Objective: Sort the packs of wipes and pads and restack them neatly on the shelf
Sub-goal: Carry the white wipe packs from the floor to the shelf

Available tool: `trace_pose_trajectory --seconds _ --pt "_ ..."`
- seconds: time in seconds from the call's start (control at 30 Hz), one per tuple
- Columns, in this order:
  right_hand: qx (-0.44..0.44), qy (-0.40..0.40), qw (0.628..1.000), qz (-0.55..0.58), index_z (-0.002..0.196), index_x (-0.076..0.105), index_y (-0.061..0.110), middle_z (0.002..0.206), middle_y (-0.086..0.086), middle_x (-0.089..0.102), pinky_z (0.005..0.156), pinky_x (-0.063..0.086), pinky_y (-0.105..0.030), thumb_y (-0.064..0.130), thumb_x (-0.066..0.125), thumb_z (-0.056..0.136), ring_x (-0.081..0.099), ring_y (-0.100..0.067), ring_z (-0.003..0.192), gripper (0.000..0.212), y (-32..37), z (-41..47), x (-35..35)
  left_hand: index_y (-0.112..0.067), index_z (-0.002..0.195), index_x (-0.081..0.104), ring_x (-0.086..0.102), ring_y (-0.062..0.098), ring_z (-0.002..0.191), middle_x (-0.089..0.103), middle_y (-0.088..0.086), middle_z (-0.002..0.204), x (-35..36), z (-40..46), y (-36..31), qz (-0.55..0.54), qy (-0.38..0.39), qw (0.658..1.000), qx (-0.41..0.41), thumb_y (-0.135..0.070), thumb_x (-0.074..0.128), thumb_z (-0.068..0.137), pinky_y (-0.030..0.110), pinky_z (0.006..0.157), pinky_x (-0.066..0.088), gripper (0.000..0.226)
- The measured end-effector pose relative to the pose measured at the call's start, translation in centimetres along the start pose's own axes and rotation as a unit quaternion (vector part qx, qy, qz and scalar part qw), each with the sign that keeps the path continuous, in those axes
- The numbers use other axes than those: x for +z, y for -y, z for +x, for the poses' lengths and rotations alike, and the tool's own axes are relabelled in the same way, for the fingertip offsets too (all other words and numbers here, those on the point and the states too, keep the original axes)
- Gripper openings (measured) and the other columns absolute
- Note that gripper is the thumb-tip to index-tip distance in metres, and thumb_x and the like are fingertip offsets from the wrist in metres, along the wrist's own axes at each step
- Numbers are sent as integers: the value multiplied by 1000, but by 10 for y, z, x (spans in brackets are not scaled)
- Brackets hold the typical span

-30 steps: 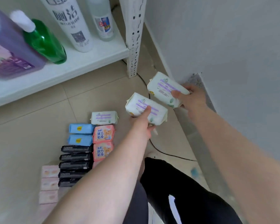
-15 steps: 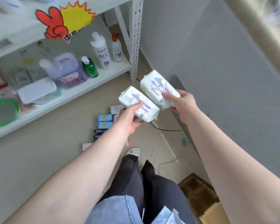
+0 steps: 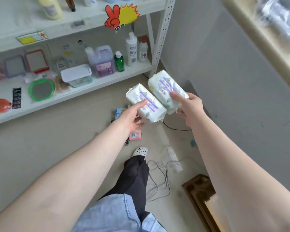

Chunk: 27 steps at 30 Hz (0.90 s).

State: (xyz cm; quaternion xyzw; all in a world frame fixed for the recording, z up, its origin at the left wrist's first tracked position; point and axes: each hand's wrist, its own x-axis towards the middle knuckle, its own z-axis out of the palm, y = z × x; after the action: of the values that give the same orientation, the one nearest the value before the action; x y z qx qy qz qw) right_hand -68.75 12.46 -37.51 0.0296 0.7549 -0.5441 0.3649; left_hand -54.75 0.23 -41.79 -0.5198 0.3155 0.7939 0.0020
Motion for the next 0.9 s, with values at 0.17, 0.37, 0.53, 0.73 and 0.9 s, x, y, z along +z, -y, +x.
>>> trace_pose_trajectory --seconds 0.17,0.37,0.53,0.73,0.9 --pt "-4 21 1000 -2 107 66 13 96 -4 75 59 54 -27 33 83 73 70 -18 73 43 -5 -47 28 -18 90 62 65 18 82 69 4 88 -36 -51 10 -35 -13 999 17 -28 74 81 39 90 54 17" --pt "-23 86 996 -13 103 64 13 100 -9 75 76 61 -40 28 83 74 72 -22 77 37 -9 -85 105 -15 97 63 66 19 81 69 6 88 -116 -85 7 -85 -51 994 45 -26 74 81 38 75 57 22" --pt "-40 138 987 -65 108 60 14 103 -6 73 73 59 -33 31 82 75 72 -20 83 43 -15 -120 208 -16 91 61 64 20 81 66 7 89 -213 -114 -4 -136 -90 985 54 -27 72 83 36 63 57 18" --pt "-62 195 972 -112 110 60 23 107 1 71 91 52 -40 40 78 77 68 -18 97 42 -28 -179 360 -16 92 59 64 21 86 66 7 90 -368 -159 -30 -171 -113 975 85 -25 69 85 43 91 53 15" --pt "-75 251 956 -131 108 57 24 102 3 69 93 51 -40 39 74 80 66 -17 93 37 -31 -241 500 -17 91 60 65 20 90 68 6 91 -504 -208 -63 -208 -154 959 120 -17 70 83 46 96 51 13"
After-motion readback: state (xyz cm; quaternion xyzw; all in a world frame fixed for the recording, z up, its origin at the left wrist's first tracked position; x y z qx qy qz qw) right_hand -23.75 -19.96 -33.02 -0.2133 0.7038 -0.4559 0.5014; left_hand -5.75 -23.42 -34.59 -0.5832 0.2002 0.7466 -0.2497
